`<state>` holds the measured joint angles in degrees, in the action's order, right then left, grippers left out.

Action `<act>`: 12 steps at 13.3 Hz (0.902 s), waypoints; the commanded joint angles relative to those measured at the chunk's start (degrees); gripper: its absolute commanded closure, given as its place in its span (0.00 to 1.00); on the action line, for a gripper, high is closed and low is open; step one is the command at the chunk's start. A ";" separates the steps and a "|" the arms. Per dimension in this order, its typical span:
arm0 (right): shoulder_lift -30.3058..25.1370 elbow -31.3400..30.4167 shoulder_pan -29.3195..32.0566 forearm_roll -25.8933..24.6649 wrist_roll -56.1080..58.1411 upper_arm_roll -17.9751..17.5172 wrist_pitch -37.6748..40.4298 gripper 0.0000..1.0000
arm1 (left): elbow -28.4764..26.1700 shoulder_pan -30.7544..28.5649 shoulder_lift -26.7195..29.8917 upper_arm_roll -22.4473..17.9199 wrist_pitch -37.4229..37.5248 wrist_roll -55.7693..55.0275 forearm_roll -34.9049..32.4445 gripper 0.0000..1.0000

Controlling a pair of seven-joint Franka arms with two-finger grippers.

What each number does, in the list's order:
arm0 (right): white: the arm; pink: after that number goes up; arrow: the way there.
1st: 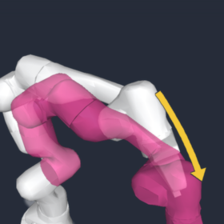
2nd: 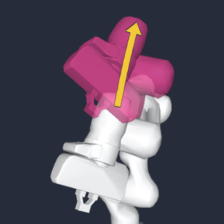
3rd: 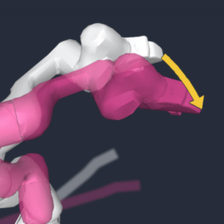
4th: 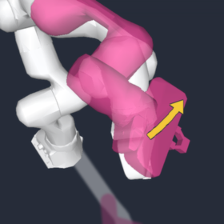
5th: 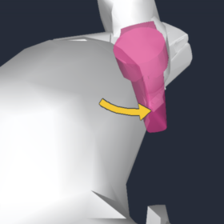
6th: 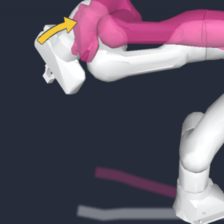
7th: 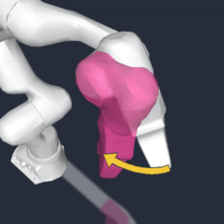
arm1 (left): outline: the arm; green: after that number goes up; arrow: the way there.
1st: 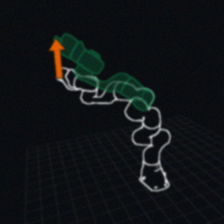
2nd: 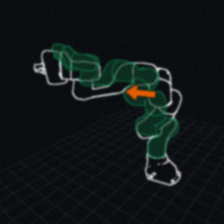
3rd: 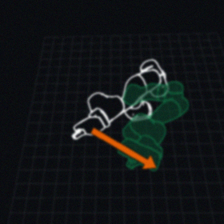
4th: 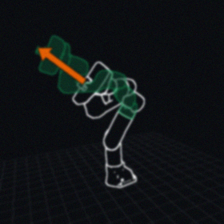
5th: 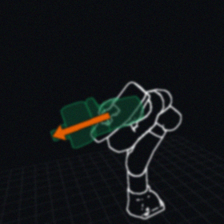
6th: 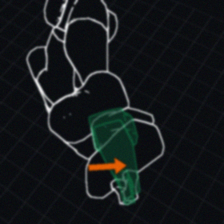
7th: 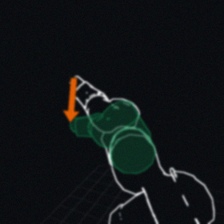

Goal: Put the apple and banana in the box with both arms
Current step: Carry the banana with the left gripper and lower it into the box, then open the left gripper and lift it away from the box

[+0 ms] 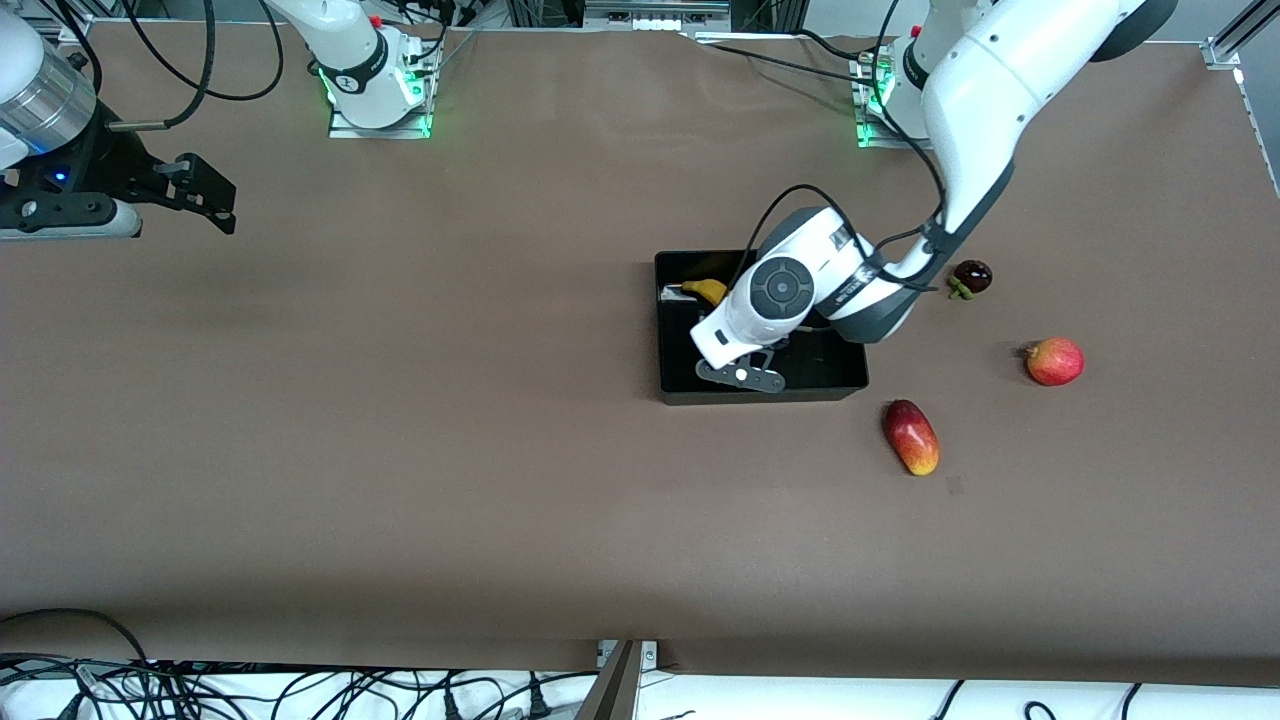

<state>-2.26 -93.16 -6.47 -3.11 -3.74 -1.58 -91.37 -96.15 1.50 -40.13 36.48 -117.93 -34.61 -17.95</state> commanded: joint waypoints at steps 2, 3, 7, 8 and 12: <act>0.16 0.88 0.93 0.92 -0.04 -0.62 0.32 0.00 | 14.98 0.00 4.70 0.26 25.31 1.29 -0.77 0.00; 0.16 0.88 0.93 0.92 0.13 -0.62 0.32 0.00 | 19.03 -0.09 5.05 0.17 30.25 4.00 -0.77 0.00; 0.16 0.88 0.93 0.92 0.14 -0.62 0.32 0.00 | 29.51 -4.47 6.90 -0.01 39.52 14.02 -0.07 0.00; 0.16 0.88 0.93 0.92 -0.04 -0.62 0.32 0.00 | 29.27 -5.18 9.43 -0.88 39.35 17.61 -0.06 0.00; 0.16 0.88 0.93 0.83 0.14 -0.62 0.32 0.00 | 23.13 -3.53 21.28 -18.06 37.26 29.93 10.35 0.00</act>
<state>-2.26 -93.12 -6.46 -3.11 -3.74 -1.58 -91.37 -67.55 -3.49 -26.39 26.92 -79.50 -9.80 -13.87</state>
